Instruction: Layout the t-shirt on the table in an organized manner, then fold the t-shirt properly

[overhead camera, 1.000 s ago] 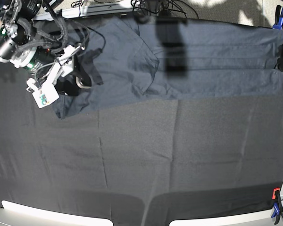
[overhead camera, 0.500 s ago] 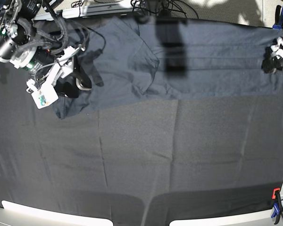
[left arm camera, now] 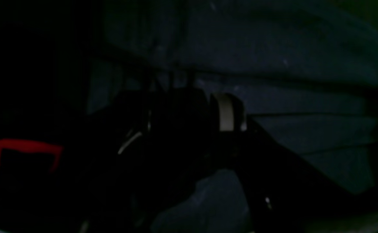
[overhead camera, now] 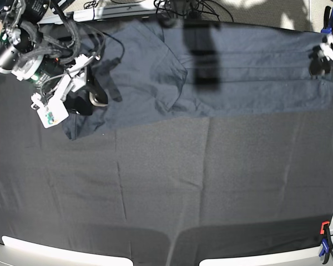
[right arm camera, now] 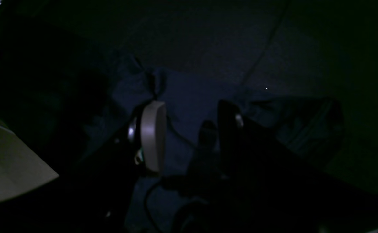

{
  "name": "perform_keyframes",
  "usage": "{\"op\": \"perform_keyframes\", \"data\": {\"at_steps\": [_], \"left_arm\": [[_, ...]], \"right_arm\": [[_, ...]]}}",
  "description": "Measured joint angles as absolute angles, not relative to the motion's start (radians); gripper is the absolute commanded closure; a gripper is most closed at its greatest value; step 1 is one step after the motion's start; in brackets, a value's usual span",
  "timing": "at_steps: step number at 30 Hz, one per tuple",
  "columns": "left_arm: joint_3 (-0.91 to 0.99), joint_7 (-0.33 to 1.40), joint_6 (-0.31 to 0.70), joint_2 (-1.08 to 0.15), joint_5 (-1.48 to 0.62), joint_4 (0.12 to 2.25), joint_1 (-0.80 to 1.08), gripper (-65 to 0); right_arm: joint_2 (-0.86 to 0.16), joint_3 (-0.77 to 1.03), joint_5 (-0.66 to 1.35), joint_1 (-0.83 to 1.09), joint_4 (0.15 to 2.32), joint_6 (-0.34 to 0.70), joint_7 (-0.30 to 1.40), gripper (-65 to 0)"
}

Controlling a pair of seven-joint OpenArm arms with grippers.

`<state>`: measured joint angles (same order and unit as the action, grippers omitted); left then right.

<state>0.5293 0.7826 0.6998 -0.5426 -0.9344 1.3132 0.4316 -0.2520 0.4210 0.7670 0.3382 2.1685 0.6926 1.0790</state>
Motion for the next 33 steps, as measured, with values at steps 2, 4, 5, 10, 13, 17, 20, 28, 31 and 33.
{"op": "perform_keyframes", "data": {"at_steps": [2, 4, 5, 10, 13, 17, 20, 28, 31, 33], "left_arm": [[0.529, 0.757, 0.699, -0.537, -0.933, 1.313, 0.432, -20.1], [0.529, 0.733, 0.699, -0.526, -0.929, 1.313, 0.432, -20.1], [0.529, 0.731, 0.699, -0.519, -0.93, 1.313, 0.431, -20.1], [0.534, 0.647, 0.688, -0.481, -0.915, 1.314, 0.426, -20.1], [0.538, 0.65, 0.685, -0.465, -0.905, 1.314, 0.412, -20.1], [0.527, 0.662, 0.692, -0.438, -0.953, 1.315, 0.402, -20.0], [0.525, 0.662, 0.692, -0.434, -0.997, 1.313, 0.41, -20.0], [0.525, 0.681, 0.692, -0.437, -1.009, 1.313, 0.393, -19.9], [0.532, 0.673, 0.692, -0.439, -1.005, 1.313, 0.39, -20.0], [0.555, 0.702, 0.689, -0.45, -0.997, 1.313, 0.37, -20.0]], "right_arm": [[-0.252, 0.421, 0.767, 0.338, 2.168, 0.693, 1.078, -25.6], [-0.252, 0.421, 0.767, 0.338, 2.168, 0.693, 1.078, -25.6], [-0.252, 0.421, 0.767, 0.338, 2.168, 0.693, 1.078, -25.6], [-0.252, 0.421, 0.768, 0.338, 2.168, 0.692, 1.078, -25.6], [-0.252, 0.421, 0.767, 0.338, 2.168, 0.693, 1.078, -25.6], [-0.252, 0.421, 0.767, 0.338, 2.168, 0.693, 1.078, -25.6], [-0.252, 0.421, 0.767, 0.338, 2.168, 0.693, 1.077, -25.6], [-0.252, 0.421, 0.764, 0.338, 2.168, 0.693, 1.077, -25.6], [-0.252, 0.421, 0.764, 0.339, 2.168, 0.693, 1.077, -25.6], [-0.252, 0.421, 0.765, 0.338, 2.168, 0.693, 1.077, -25.6]]}}
